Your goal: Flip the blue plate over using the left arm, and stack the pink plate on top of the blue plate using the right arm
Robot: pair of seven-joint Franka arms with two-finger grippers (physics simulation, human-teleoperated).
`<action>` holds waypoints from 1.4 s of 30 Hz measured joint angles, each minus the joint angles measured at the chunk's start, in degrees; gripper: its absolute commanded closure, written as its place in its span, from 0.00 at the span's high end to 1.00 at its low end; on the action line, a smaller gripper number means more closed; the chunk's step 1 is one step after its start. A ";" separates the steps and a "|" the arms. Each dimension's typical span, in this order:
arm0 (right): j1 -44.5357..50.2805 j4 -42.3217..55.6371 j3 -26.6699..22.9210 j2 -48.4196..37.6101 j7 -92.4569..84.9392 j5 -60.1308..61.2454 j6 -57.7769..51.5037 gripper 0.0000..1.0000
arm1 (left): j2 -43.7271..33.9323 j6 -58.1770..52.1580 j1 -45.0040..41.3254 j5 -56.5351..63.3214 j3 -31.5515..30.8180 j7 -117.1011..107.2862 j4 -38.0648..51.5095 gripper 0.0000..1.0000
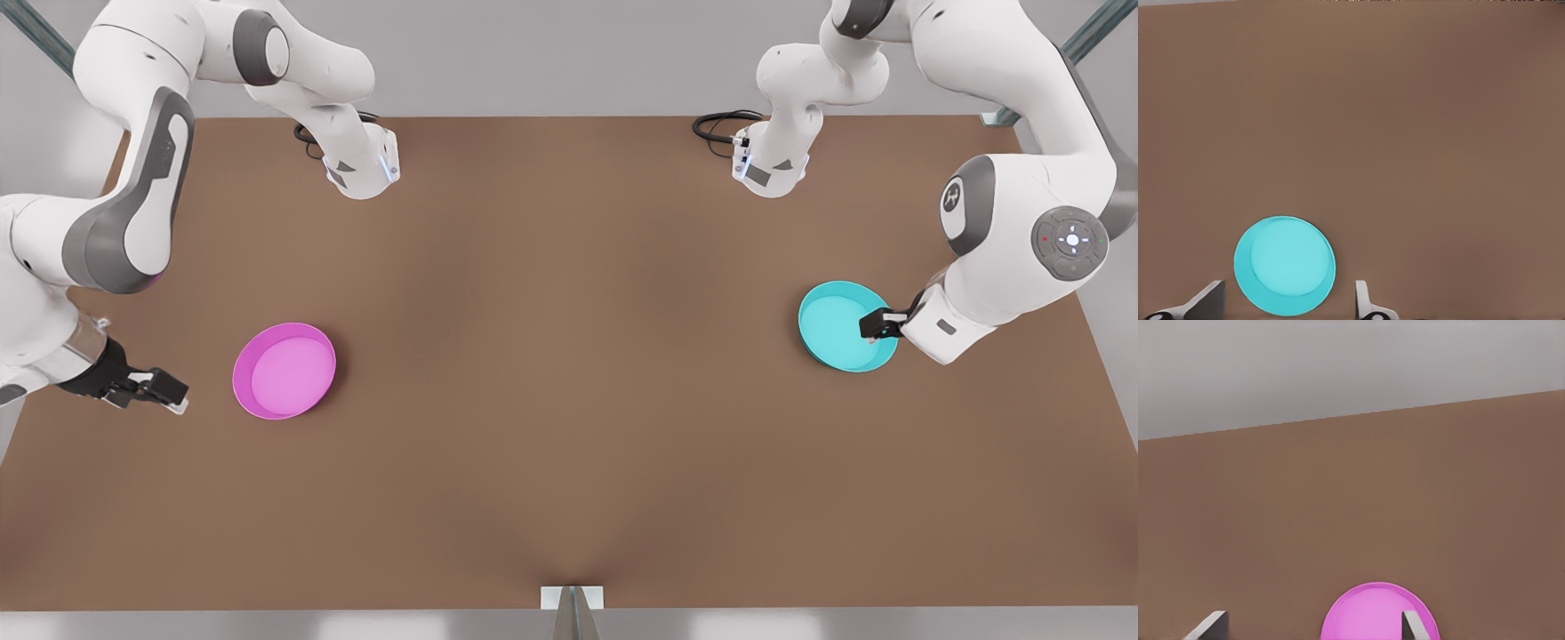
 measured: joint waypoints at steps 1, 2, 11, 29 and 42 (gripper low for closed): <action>0.22 -0.17 0.04 0.16 0.00 -0.12 0.10 1.00 | 0.69 0.01 0.00 0.07 0.00 0.12 0.04 1.00; 0.01 -0.22 0.03 0.32 0.00 -0.08 0.16 1.00 | 1.06 0.08 -0.30 0.03 0.97 0.43 0.05 1.00; 0.63 -0.22 0.21 0.44 0.18 -0.30 0.19 1.00 | 8.23 7.53 2.44 -17.76 22.59 36.63 -15.19 1.00; 0.90 -0.30 0.29 1.13 0.00 -1.45 0.10 1.00 | 27.31 18.30 9.93 -27.40 22.32 65.56 -17.42 1.00; 0.82 -0.22 0.22 1.12 0.00 -1.43 -0.25 1.00 | 27.09 19.85 9.23 -27.63 21.88 68.07 -20.34 0.38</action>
